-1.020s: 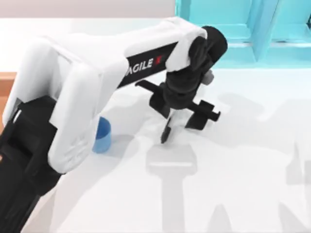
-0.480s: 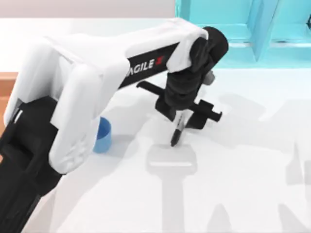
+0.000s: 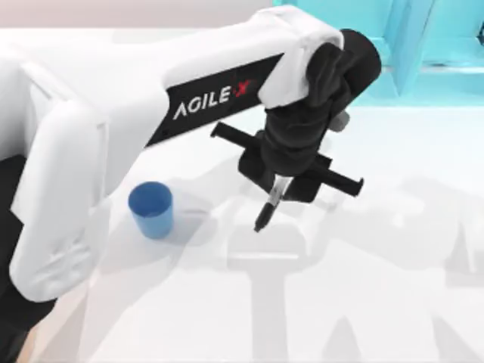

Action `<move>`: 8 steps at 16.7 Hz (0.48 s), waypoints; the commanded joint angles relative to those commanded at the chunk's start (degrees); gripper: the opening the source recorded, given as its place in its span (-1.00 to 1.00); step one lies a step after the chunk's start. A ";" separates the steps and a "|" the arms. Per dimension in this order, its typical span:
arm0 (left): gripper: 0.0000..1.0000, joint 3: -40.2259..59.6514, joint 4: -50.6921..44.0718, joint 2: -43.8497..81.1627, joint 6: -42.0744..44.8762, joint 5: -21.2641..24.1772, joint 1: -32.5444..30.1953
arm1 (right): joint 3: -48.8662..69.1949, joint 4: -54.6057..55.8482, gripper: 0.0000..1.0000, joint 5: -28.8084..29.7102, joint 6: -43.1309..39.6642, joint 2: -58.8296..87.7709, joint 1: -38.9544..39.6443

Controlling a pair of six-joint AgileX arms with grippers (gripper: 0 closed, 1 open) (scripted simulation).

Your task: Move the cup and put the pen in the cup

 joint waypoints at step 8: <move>-1.00 -6.08 -3.62 -9.00 -3.69 -0.58 -3.73 | 0.00 0.00 1.00 0.00 0.00 0.00 0.00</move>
